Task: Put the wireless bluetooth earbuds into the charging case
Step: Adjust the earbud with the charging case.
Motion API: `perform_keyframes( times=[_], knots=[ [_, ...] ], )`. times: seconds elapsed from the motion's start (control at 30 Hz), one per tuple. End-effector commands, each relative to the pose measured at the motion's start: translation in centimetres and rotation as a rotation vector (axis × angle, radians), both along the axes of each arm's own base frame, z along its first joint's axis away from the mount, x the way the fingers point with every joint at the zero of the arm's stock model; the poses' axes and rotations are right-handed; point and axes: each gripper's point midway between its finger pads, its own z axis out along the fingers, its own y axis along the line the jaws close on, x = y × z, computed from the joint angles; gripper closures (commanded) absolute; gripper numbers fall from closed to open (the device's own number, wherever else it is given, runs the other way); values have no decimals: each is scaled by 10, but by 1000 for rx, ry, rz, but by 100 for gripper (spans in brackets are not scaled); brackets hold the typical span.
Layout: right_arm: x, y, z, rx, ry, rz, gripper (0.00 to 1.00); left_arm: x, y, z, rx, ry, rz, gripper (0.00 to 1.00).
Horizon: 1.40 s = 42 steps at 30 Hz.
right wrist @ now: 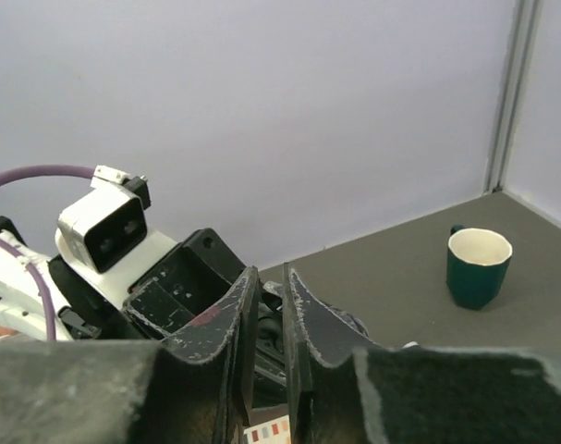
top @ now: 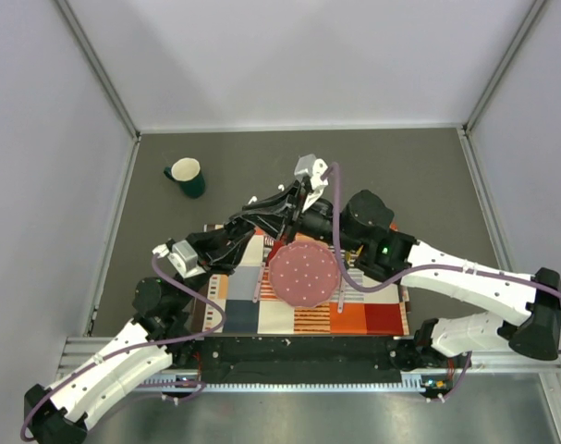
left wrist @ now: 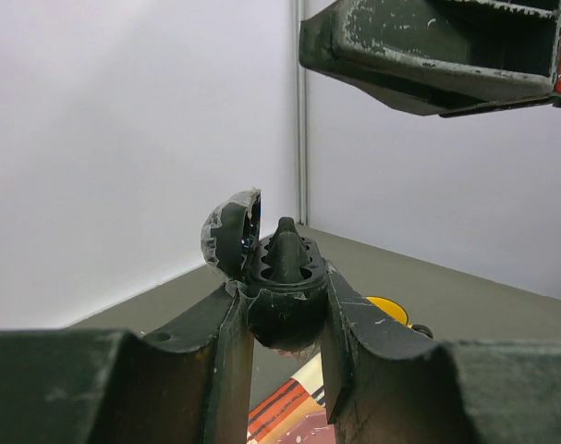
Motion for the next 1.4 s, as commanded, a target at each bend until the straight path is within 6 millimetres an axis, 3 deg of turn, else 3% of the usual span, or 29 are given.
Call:
perform_keyframes(
  times=[0.0,0.37,0.8,1.0,1.1,1.23,1.37],
  knots=[
    [-9,10,-1,-50,34,64,86,-8,4,17,-41,-57,-7,100],
    [-5,24,-45,-168,120,73,91,-9,4,21,-39,-65,-14,100],
    [-5,14,-58,-260,87,60,100,-8,5,20,-42,-57,-6,100],
    [-12,9,-38,-190,25,82,78,-8,2,15,-26,-49,-16,100],
    [-15,7,-28,-190,-53,94,72,-13,-4,12,6,-49,-53,100],
    [-18,1,-22,-239,-215,111,69,-22,-12,10,69,-58,-113,100],
    [-30,-12,0,-236,-338,142,68,-31,-19,13,110,-57,-169,100]
  ],
)
